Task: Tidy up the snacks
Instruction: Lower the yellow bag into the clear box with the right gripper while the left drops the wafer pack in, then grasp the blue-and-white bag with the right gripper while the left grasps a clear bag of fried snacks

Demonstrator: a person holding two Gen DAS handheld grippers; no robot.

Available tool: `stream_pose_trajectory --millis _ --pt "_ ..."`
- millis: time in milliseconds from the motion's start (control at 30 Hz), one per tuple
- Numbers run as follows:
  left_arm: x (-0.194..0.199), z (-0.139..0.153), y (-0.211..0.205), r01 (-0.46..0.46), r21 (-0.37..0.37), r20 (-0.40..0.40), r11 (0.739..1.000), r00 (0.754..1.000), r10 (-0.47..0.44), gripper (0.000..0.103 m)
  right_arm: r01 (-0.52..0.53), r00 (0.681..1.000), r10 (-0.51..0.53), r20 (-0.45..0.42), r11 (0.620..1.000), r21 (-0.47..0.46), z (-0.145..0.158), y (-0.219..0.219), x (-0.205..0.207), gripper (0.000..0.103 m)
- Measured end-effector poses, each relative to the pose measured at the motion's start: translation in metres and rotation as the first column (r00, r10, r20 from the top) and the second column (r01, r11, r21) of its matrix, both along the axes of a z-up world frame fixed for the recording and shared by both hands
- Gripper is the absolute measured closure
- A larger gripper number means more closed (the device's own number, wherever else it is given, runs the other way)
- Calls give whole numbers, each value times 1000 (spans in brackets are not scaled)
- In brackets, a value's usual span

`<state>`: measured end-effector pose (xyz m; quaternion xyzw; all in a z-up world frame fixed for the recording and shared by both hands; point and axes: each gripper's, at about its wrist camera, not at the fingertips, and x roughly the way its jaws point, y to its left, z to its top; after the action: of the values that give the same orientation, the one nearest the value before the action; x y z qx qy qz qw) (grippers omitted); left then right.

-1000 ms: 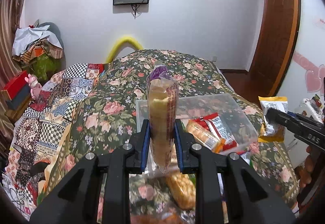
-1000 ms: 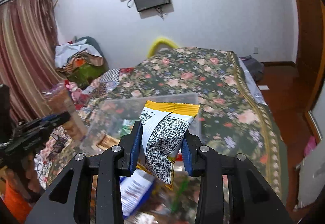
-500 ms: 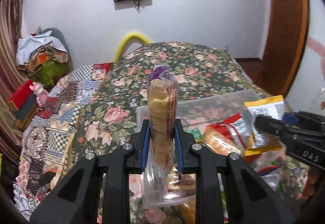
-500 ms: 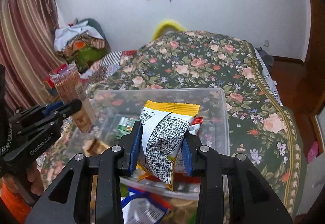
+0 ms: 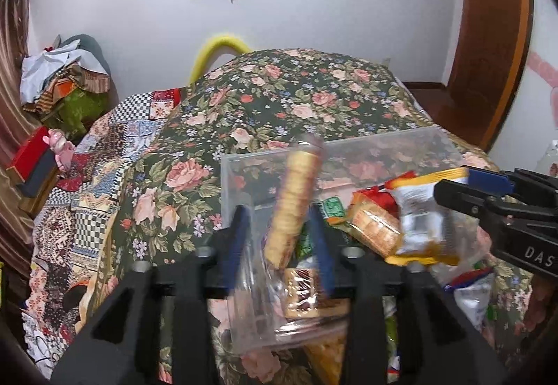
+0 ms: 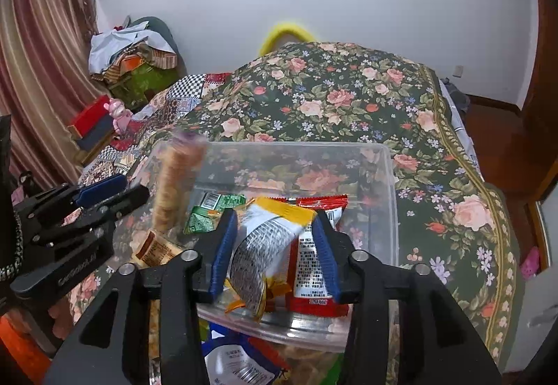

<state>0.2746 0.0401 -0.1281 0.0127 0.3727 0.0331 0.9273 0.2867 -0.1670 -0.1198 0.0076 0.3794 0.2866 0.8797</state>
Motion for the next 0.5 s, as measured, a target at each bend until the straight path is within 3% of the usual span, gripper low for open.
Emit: stream_pose_trajectory --millis 33,67,233,367,500 --pt "-3 2 0 -1 -6 9 1000 1000 1 44 1 1000 -1 9 1000 0 2 0 -2 55" --pt "-6 4 -1 -1 -10 19 1000 1000 1 41 1 1000 -1 18 1000 0 4 -1 -4 52" --pt "-20 15 -6 23 -6 32 1000 999 -23 39 -6 997 6 73 1000 1 21 -4 -22 46" --pt "-37 25 -6 42 -37 41 998 998 -40 31 -13 995 12 99 1000 13 31 -11 -40 45" --pt "-54 31 -2 52 -67 36 996 998 -50 29 -14 993 11 118 1000 22 36 -20 -58 41"
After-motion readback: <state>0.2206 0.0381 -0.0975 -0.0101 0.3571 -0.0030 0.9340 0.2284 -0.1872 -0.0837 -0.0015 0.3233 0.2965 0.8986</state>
